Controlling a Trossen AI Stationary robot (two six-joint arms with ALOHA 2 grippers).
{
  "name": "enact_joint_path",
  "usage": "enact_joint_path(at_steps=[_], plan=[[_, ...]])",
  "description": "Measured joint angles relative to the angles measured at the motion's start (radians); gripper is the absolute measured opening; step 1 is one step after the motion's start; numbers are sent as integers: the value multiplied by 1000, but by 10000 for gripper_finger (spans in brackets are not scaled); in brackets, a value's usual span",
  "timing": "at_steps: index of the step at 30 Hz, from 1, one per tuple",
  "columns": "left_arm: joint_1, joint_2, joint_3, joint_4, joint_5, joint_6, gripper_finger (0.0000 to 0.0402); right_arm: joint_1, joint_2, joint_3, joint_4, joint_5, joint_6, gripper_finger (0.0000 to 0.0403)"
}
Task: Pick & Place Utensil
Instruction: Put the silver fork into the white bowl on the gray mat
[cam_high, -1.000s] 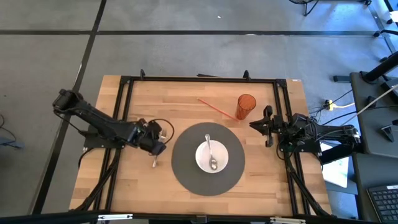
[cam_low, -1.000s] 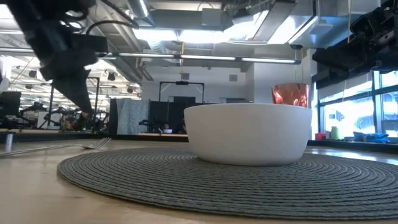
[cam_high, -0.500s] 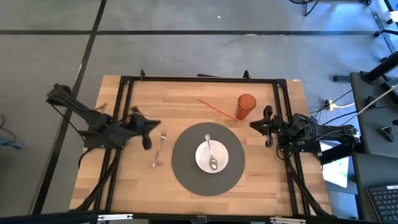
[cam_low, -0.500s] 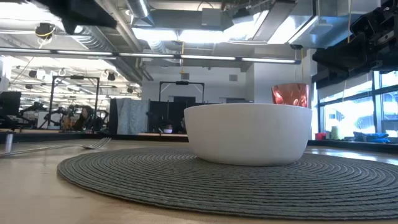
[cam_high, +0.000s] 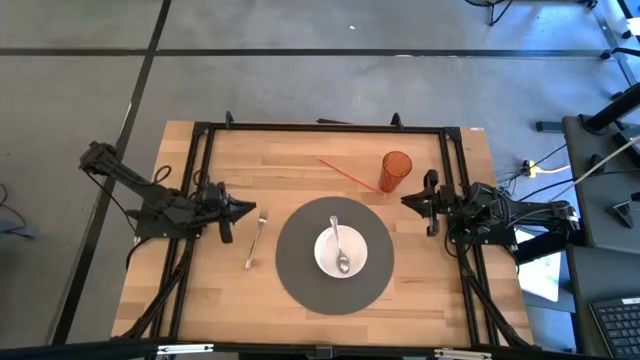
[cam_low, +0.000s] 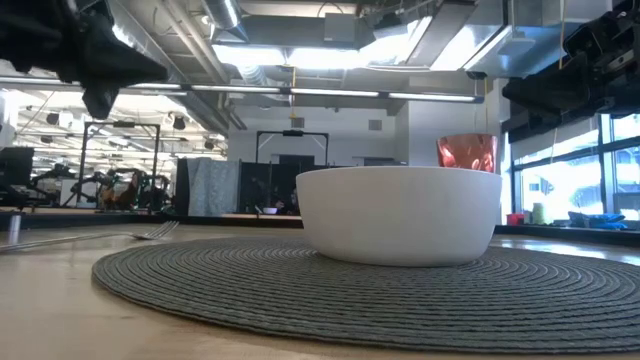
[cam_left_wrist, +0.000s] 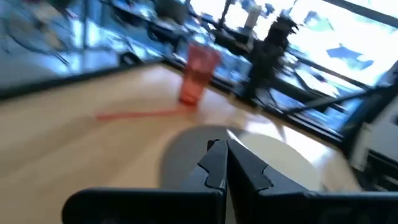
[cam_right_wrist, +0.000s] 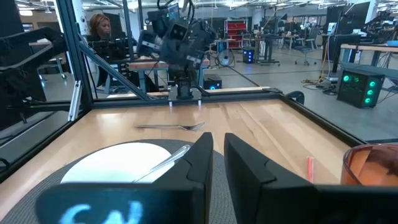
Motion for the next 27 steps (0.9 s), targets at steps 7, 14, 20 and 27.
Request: enact_joint_path(at_steps=[7,14,20,27], plan=[[19,163,44,-41,126,-177,3,0,0,0,2,1,-3,42],[80,483,284,-391,265,-424,2,0,0,0,2,1,-3,42],[162,765,498,-731,417,-548,9,0,0,0,2,0,8,42],[227,918,587,-769,603,-525,53,0,0,0,1,0,15,42]])
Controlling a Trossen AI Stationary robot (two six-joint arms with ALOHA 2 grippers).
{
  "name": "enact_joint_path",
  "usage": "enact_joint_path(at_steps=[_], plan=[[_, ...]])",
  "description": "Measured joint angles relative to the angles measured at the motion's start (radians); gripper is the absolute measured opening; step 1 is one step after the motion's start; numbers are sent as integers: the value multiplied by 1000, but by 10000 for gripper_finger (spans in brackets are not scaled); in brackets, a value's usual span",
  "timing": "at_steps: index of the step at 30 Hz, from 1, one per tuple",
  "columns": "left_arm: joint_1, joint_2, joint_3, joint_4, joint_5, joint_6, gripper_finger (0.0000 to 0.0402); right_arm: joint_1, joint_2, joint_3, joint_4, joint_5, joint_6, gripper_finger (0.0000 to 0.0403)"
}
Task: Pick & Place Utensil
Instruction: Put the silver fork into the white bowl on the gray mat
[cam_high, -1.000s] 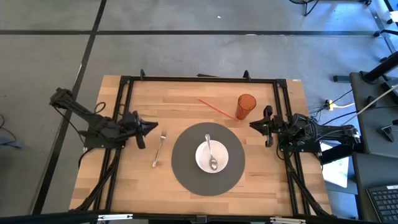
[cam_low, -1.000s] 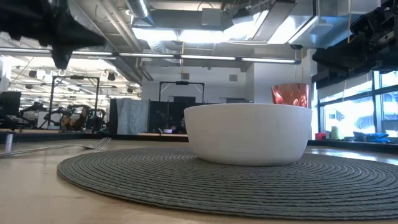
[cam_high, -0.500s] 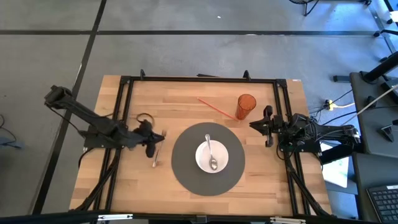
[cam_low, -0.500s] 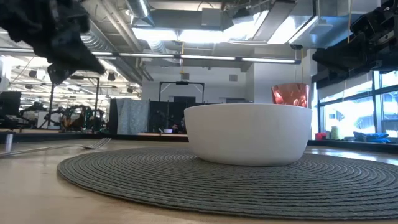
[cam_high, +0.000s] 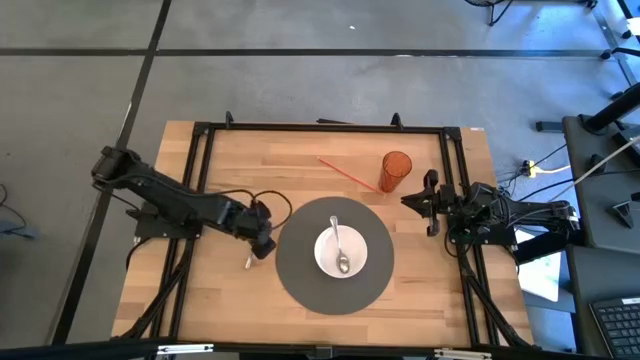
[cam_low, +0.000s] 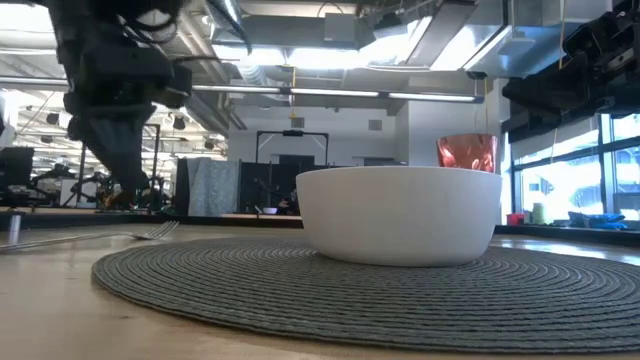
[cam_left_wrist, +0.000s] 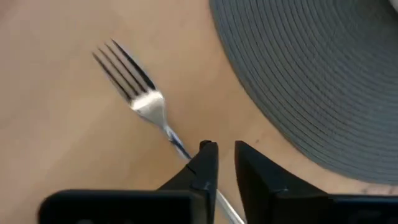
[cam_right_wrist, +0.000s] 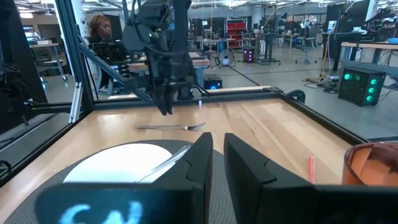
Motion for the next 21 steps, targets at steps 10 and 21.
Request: enact_joint_path(at_steps=[10,21], plan=[[68,132,5,-2,105,-17,144,0,0,0,-1,0,2,42],[92,210,5,-3,112,-10,159,0,0,0,-1,0,1,42]])
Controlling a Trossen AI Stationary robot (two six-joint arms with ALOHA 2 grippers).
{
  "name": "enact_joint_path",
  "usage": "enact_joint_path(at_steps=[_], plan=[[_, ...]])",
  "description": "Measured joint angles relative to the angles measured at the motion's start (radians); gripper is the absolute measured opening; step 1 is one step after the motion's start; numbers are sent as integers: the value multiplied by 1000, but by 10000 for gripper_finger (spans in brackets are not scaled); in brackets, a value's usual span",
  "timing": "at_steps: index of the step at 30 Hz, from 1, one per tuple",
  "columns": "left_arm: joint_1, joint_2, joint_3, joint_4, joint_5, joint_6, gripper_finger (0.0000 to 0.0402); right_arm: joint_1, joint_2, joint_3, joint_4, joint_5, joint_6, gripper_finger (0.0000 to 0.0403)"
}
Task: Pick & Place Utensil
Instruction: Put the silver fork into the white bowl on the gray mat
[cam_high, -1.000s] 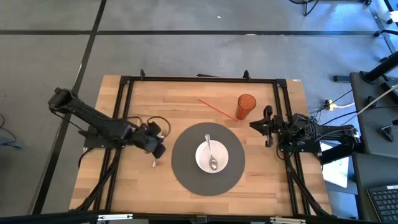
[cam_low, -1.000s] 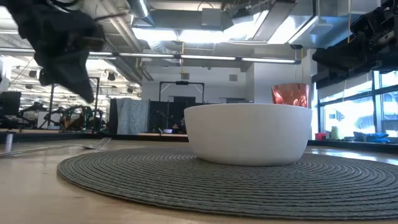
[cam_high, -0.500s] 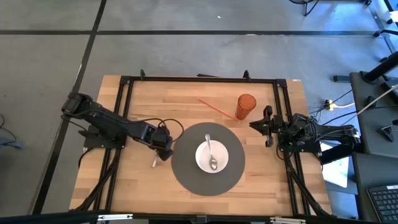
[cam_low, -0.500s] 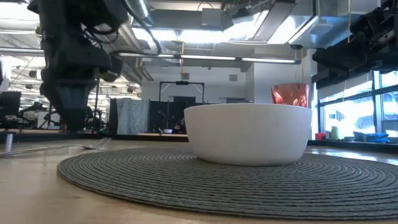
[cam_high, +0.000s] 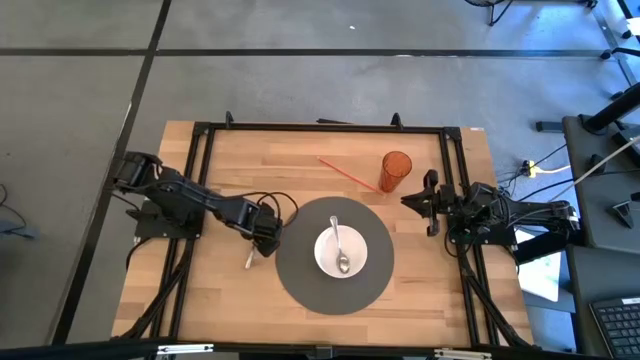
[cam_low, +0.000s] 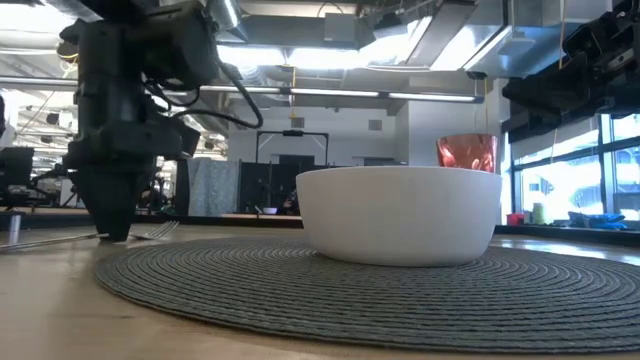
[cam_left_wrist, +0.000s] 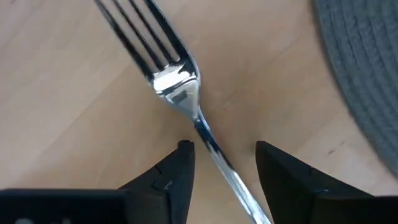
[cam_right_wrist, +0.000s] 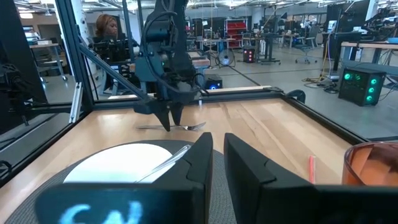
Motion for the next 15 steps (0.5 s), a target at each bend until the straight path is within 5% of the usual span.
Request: enact_joint_path(at_steps=[10,15], plan=[[0,30,10,4,34,81,20,0,0,0,0,0,3,42],[0,38,89,-141,-25,139,11,0,0,0,0,0,3,42]])
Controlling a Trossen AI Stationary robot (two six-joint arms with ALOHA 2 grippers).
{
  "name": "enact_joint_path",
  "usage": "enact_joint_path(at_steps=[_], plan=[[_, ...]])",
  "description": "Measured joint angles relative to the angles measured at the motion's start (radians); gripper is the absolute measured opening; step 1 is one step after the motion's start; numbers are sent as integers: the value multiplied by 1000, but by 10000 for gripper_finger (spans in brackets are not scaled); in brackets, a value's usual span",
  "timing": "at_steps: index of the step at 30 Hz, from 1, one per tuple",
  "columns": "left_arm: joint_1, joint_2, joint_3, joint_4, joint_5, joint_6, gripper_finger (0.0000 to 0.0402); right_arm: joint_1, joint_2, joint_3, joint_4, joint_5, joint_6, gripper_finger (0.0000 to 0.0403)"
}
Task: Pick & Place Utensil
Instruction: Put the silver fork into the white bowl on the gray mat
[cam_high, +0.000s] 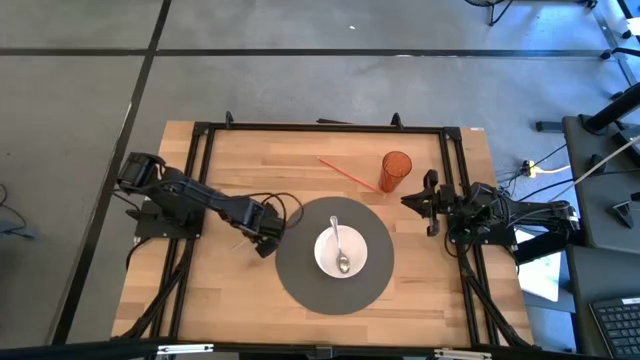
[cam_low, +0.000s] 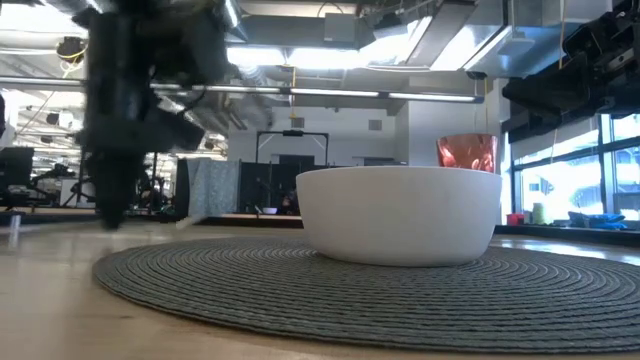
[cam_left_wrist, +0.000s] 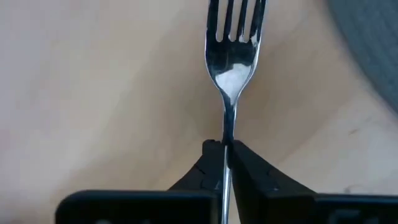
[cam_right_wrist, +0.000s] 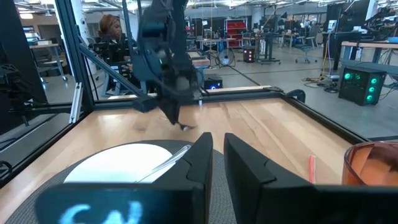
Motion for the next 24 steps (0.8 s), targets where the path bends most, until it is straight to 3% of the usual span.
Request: enact_joint_path(at_steps=[6,11,14,21,24], plan=[[-35,-2,191,-136,-154,161,7,0,0,0,0,0,0,42],[-74,64,437,-192,-218,227,5,0,-1,0,1,0,0,42],[-105,183,654,-322,-286,327,5,0,-1,0,2,1,0,42],[-130,588,1252,-726,-429,484,4,0,0,0,2,1,1,42],[-137,746,1455,-738,-417,592,4,0,0,0,1,0,0,42]])
